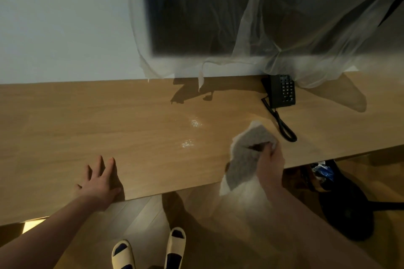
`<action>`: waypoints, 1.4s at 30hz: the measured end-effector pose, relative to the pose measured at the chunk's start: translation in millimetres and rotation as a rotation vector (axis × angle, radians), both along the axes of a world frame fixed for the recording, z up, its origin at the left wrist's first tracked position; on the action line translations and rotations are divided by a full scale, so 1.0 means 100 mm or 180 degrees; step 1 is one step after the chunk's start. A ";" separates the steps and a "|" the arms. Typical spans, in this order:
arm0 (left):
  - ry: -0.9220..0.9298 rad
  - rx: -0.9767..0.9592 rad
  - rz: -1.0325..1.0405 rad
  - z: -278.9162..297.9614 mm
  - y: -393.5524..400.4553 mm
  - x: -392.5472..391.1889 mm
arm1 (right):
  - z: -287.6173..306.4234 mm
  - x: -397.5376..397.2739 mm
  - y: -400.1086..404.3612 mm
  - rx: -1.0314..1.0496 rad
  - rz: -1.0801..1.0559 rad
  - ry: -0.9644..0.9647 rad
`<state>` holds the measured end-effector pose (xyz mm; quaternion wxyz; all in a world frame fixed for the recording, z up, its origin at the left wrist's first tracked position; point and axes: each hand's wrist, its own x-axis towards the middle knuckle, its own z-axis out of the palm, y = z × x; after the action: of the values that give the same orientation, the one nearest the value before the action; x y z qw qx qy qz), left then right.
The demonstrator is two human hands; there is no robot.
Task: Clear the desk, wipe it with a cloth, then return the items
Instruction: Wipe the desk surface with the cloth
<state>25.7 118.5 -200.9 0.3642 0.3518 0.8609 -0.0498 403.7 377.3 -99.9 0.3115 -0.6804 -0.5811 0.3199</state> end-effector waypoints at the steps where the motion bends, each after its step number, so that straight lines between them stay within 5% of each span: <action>1: -0.0006 0.0014 0.0011 0.00 0.00 0.01 | 0.05 0.11 0.12 0.0115 0.0009 -0.0097; 6: 0.0016 0.0040 0.0038 0.02 0.00 0.03 | -0.17 0.31 0.49 -0.0048 0.0547 -0.0531; 11: 0.0053 0.0033 -0.0002 -0.01 0.00 0.04 | -0.84 -0.03 0.28 -0.1260 0.1677 -0.2112; 13: 0.0061 0.0021 -0.0019 -0.01 0.00 0.04 | -0.99 -0.28 -0.02 -0.1171 0.1636 -0.2355; 22: 0.0047 -0.0049 0.0032 0.07 0.03 0.07 | -0.94 -1.10 -0.64 -0.0744 0.2055 -0.1698; 25: 0.0002 -0.0091 0.0035 0.12 0.04 0.08 | -0.79 -0.94 -0.42 -0.0738 0.1548 -0.0879; 30: 0.0019 -0.0102 0.0026 0.16 0.03 0.10 | -0.32 -0.33 0.04 -0.0187 0.0640 -0.0553; 35: 0.0028 -0.0106 0.0016 0.16 0.03 0.10 | -0.49 0.00 0.39 -0.0295 0.1163 -0.0983; 39: 0.0058 -0.0072 0.0018 0.17 0.02 0.11 | -0.99 -0.33 0.11 -0.0865 0.2067 -0.1747; 42: 0.0067 -0.0038 0.0038 0.18 0.03 0.13 | -1.14 -0.73 -0.18 -0.0686 0.2066 -0.2246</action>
<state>38.5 121.2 -182.5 0.3575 0.3439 0.8664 -0.0564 330.3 359.8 -213.6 -0.0923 -0.5595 -0.7968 0.2088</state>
